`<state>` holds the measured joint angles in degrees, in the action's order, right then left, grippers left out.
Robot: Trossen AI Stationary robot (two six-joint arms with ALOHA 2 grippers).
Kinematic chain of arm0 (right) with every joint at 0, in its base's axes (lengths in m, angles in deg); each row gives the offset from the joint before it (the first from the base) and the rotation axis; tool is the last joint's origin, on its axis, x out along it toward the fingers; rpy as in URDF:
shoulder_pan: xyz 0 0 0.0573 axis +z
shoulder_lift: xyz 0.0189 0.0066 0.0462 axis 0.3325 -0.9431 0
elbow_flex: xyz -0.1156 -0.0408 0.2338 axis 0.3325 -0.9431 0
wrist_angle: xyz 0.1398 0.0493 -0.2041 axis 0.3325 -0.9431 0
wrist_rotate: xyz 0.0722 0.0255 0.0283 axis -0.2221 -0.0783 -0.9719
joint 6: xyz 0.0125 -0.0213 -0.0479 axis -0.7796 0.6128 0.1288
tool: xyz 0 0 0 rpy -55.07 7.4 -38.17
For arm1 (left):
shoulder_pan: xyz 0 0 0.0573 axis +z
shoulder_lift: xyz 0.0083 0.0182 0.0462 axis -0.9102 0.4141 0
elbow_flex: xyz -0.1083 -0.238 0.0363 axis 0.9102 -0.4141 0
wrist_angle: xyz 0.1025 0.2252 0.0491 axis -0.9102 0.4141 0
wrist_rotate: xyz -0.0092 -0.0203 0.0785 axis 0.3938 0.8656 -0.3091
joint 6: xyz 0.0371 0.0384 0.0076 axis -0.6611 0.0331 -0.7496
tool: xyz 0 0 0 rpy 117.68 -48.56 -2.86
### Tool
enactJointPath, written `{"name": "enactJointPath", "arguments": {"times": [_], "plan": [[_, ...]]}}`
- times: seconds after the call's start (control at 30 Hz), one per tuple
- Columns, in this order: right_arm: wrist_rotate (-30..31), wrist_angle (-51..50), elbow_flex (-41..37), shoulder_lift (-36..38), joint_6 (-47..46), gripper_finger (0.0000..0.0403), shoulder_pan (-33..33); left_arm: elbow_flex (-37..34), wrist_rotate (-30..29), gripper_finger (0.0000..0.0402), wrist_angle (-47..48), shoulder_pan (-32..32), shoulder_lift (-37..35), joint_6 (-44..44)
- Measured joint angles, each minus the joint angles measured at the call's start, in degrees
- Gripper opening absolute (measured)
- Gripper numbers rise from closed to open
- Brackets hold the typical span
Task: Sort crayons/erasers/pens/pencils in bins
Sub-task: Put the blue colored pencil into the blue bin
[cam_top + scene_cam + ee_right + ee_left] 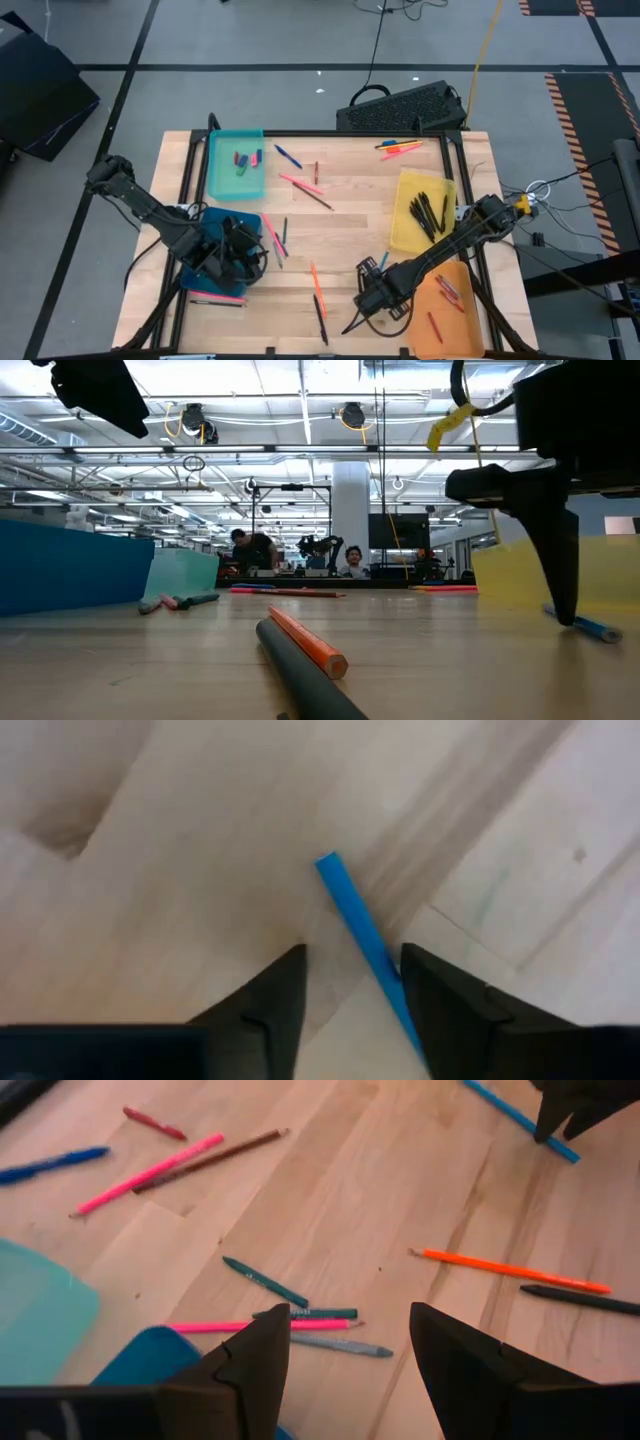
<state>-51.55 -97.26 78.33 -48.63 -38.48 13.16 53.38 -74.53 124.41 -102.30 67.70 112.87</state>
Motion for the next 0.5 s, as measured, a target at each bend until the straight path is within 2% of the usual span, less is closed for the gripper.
{"name": "enactJointPath", "arguments": {"times": [0.17,0.37,0.5], "plan": [[-0.16,1.51,-1.40,0.03,8.88,0.0089,-0.58,-0.06,-2.84,0.0207,-0.32,-1.26,0.00,-0.11],[0.00,1.73,-1.50,-0.08,12.48,0.0018,-1.85,-0.06,-3.40,0.0207,-0.33,-1.30,0.01,-0.04],[-0.25,2.58,-1.56,-0.15,14.84,0.0015,-2.36,-0.06,-4.02,0.0207,-0.33,-1.30,0.02,0.14]]}}
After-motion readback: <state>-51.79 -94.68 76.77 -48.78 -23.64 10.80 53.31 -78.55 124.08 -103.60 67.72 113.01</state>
